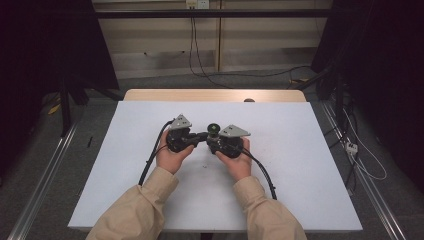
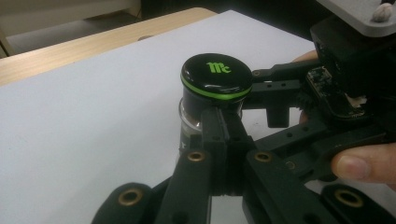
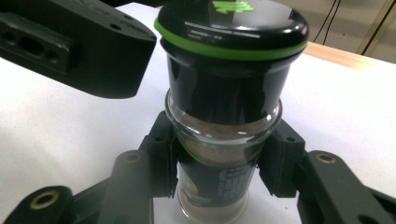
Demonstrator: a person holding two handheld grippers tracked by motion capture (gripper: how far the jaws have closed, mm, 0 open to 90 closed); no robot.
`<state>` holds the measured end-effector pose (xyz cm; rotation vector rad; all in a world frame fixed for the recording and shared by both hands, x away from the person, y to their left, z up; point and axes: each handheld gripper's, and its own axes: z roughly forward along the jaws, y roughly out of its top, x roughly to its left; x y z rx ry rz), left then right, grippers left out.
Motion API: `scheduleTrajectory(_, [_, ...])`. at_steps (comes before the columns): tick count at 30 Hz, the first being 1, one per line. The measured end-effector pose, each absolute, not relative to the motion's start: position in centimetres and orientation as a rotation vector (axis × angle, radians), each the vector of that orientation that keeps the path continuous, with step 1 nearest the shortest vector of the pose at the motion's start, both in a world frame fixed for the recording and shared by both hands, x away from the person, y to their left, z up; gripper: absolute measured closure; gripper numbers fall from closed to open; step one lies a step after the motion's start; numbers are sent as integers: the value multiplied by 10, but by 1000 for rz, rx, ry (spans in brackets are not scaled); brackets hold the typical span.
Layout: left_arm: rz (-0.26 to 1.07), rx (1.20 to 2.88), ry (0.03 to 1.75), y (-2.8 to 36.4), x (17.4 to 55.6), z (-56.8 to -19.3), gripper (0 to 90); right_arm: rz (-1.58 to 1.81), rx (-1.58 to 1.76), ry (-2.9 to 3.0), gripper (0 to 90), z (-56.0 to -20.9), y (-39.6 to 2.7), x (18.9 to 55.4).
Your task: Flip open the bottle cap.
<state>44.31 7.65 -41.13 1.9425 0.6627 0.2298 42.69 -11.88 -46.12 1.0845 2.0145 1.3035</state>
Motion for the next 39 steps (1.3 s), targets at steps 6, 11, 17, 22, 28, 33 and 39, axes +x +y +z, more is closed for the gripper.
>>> scheduleTrajectory(6, [230,1936,664,76,444,-411,900,1303,1085,2014,536,-461,-119,427])
scheduleTrajectory(11, [238,1938,660,75,444,-410,900,1302,1083,2014,536,-461,-119,427])
scheduleTrajectory(17, [236,1942,660,74,444,-408,900,1305,1086,2012,536,-462,-119,427])
scheduleTrajectory(22, [239,1935,664,74,444,-407,900,1304,1085,2012,536,-462,-119,427])
scheduleTrajectory(28, [241,1933,665,74,444,-407,900,1305,1086,2012,535,-462,-119,427])
scheduleTrajectory(33, [251,1924,660,72,443,-405,900,1303,1083,2013,535,-462,-119,427])
scheduleTrajectory(39, [255,1924,656,70,443,-401,900,1302,1083,2014,535,-462,-119,427])
